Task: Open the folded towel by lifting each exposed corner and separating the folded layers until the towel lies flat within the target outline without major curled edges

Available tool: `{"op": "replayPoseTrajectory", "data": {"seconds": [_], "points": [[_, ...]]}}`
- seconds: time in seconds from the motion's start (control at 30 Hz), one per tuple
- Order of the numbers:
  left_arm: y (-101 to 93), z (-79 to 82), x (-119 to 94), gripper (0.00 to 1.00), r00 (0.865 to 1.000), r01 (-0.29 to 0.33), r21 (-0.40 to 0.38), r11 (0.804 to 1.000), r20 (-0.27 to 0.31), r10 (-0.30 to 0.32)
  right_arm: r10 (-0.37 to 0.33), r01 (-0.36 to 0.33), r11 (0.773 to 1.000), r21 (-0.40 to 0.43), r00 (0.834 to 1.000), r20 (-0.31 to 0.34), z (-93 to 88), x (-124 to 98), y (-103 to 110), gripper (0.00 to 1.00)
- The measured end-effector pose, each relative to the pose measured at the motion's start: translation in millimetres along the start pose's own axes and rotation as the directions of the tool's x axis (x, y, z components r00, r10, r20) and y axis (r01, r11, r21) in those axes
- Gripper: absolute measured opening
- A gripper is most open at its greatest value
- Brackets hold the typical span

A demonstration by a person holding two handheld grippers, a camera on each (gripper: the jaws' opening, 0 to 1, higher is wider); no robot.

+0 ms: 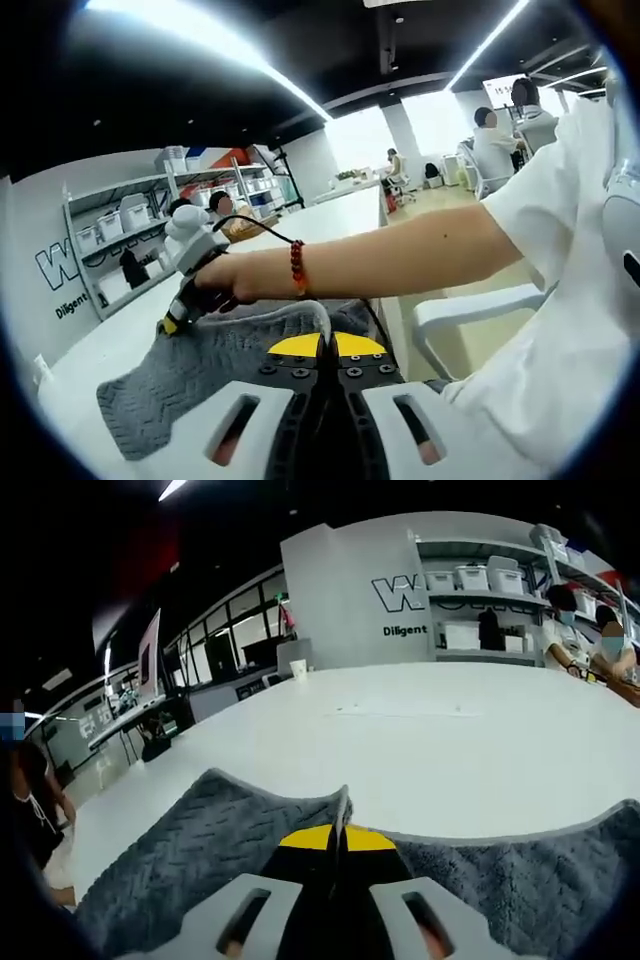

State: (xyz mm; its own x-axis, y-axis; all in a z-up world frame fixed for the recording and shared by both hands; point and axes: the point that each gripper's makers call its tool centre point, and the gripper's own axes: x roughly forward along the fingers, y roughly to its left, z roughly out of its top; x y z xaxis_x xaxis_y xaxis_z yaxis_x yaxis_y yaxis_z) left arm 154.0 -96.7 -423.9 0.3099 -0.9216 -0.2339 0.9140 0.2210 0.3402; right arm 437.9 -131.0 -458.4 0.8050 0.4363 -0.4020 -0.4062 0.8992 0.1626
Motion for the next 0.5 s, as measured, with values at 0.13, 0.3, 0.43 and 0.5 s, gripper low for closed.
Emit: {"op": "replayPoseTrajectory", "data": {"seconds": [0.13, 0.3, 0.43, 0.5], "points": [[-0.3, 3.3, -2, 0.0, 1.0, 0.007, -0.019, 1.0, 0.013, -0.007, -0.002, 0.001, 1.0, 0.017, 1.0, 0.007, 6.6, 1, -2, 0.0], [-1.3, 7.6, -4, 0.0, 1.0, 0.014, -0.029, 0.999, 0.028, -0.013, -0.006, 0.006, 1.0, 0.028, 1.0, 0.015, 13.4, -1, -3, 0.0], [1.8, 11.5, -6, 0.0, 0.999, 0.005, -0.033, 0.999, 0.054, -0.003, 0.003, -0.005, 0.999, 0.04, 0.999, 0.033, 25.4, -2, 1, 0.0], [2.7, 12.6, -7, 0.0, 0.998, 0.0, -0.04, 0.999, 0.061, 0.002, -0.001, 0.0, 1.0, 0.028, 0.999, 0.036, 30.7, -2, 3, 0.0]]}}
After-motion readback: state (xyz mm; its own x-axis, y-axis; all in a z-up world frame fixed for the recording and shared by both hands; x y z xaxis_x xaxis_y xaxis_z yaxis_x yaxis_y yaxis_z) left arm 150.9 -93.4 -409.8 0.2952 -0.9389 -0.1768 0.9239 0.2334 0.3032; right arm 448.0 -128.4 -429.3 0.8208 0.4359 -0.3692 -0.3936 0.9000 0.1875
